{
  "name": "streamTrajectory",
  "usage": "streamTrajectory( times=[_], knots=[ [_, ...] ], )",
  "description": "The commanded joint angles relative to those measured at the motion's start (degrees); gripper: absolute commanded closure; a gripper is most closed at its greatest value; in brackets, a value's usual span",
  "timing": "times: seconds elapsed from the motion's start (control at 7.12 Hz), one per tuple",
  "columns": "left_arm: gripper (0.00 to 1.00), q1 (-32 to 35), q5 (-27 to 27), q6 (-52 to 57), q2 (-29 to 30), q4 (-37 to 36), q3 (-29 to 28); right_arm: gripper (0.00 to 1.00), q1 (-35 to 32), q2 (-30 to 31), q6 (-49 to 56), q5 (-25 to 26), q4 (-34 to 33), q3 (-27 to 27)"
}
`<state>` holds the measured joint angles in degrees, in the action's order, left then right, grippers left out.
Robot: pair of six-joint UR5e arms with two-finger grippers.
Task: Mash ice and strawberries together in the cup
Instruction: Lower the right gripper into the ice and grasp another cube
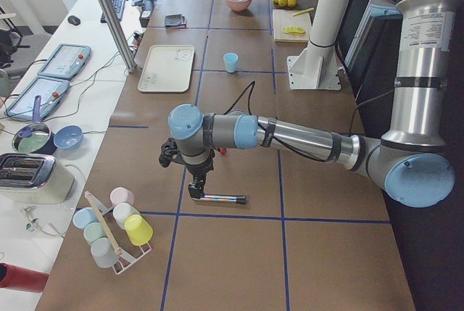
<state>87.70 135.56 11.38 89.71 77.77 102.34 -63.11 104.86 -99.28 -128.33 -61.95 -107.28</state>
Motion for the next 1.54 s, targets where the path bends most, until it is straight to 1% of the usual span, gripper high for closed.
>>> streamTrajectory(
  times=[0.0,0.28,0.98,1.12,1.26,1.4],
  knots=[
    [0.00,0.02,0.05,-0.04,-1.03,0.10,1.46,0.14,3.77,-1.49,-1.26,3.79,-1.59,1.02],
    [0.00,0.02,0.05,-0.13,-1.64,0.10,3.04,0.15,3.69,-1.33,-1.53,3.61,-1.69,1.02],
    [0.00,0.02,0.14,-0.04,-1.82,0.10,3.05,0.17,5.00,-1.68,-1.62,3.44,-1.77,1.55],
    [0.00,0.02,0.14,-0.04,-1.91,0.10,3.05,0.20,5.44,-1.68,-1.62,3.70,-1.77,1.55],
    [0.00,0.02,0.14,0.04,-2.52,0.10,3.22,0.27,5.62,-1.77,-1.62,3.88,-1.77,1.81],
    [0.00,0.02,0.23,0.04,-2.52,0.10,3.22,0.38,5.62,-1.68,-1.62,3.97,-1.77,1.82]
  ],
)
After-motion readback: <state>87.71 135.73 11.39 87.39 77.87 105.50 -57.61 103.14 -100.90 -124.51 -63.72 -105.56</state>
